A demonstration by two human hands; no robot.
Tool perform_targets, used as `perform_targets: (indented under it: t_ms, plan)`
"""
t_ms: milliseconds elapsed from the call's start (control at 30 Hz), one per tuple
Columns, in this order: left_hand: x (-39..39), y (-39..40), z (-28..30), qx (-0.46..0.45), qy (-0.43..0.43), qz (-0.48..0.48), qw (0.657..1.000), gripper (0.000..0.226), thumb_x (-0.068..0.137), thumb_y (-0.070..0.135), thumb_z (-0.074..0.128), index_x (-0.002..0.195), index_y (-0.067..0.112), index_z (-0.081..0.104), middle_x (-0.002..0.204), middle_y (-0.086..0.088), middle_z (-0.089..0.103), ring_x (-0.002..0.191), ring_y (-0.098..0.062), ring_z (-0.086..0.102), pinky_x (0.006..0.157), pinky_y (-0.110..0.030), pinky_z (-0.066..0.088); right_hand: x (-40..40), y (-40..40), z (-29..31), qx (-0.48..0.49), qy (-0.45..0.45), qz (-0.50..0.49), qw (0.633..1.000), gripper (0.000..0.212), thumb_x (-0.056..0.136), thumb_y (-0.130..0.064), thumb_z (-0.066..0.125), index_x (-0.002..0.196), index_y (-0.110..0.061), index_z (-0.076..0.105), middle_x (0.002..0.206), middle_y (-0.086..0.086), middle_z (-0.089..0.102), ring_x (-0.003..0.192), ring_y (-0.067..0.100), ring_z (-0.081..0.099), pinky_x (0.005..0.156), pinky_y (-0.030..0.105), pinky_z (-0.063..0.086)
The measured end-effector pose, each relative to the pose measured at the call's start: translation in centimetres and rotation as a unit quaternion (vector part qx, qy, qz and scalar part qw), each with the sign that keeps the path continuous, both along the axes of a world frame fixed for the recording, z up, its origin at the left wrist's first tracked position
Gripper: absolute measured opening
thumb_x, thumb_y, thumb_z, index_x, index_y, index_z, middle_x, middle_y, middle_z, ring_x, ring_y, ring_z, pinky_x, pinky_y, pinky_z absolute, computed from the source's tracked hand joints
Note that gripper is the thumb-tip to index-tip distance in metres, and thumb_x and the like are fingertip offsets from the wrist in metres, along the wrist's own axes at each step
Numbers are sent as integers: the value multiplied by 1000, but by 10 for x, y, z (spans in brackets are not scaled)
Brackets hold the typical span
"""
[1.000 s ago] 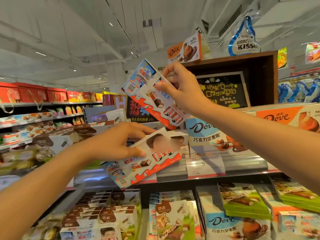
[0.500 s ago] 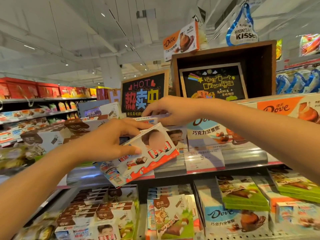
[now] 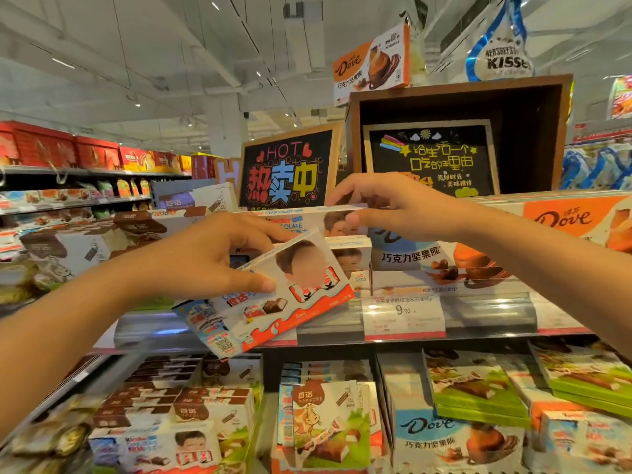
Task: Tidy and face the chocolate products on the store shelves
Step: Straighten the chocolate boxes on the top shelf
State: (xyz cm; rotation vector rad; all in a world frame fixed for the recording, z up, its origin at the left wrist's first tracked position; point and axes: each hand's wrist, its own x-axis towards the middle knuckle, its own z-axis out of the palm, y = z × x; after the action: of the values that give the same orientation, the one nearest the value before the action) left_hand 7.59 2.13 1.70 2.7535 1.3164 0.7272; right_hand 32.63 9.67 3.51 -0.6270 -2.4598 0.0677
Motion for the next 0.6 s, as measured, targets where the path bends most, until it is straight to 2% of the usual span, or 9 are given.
perform_targets:
  t_ms: [100, 200, 333, 433, 533, 600]
  plan:
    - [1, 1, 1, 5, 1, 3, 1000, 14, 74, 19, 75, 82, 30, 74, 120, 47, 40, 112, 22, 40, 83, 4, 33, -2, 1, 2, -4, -14, -2, 1000, 25, 93, -16, 55, 116, -19, 59, 84, -33, 55, 82, -6, 55, 68, 12, 43]
    - [2, 0, 1, 1, -7, 3, 1000, 16, 74, 19, 76, 80, 34, 73, 116, 49, 43, 111, 21, 41, 82, 4, 33, -4, 2, 1, 4, -30, -16, 999, 24, 90, -17, 58, 113, -22, 63, 91, -26, 56, 87, 2, 56, 75, 23, 47]
    - [3, -2, 0, 8, -5, 5, 1000, 17, 74, 19, 76, 82, 33, 74, 111, 52, 45, 110, 19, 43, 82, 4, 34, -4, 0, 1, -3, -22, -17, 1000, 24, 91, -17, 56, 113, -25, 63, 103, -9, 65, 95, 5, 59, 83, 20, 48]
    - [4, -4, 0, 4, -19, 2, 1000, 15, 74, 16, 76, 81, 29, 75, 105, 51, 50, 107, 22, 45, 80, 4, 35, -2, -5, 5, -6, -46, -29, 999, 26, 95, -20, 50, 118, -22, 63, 102, -19, 60, 99, -1, 57, 83, 11, 45]
    - [7, -6, 1, -2, -30, 3, 1000, 11, 76, 18, 74, 84, 25, 74, 101, 33, 64, 101, 11, 57, 80, -2, 42, -3, -10, 8, 58, -38, -33, 997, 36, 94, -39, 44, 122, -22, 60, 113, -14, 57, 106, 0, 52, 92, 18, 42]
    - [8, -8, 2, 0, -33, 3, 999, 12, 76, 23, 72, 87, 28, 73, 97, 20, 70, 95, 5, 61, 79, -8, 46, -7, -21, 6, 89, 6, -1, 996, 47, 87, -52, 45, 124, -25, 56, 110, -19, 53, 104, -5, 50, 89, 15, 41]
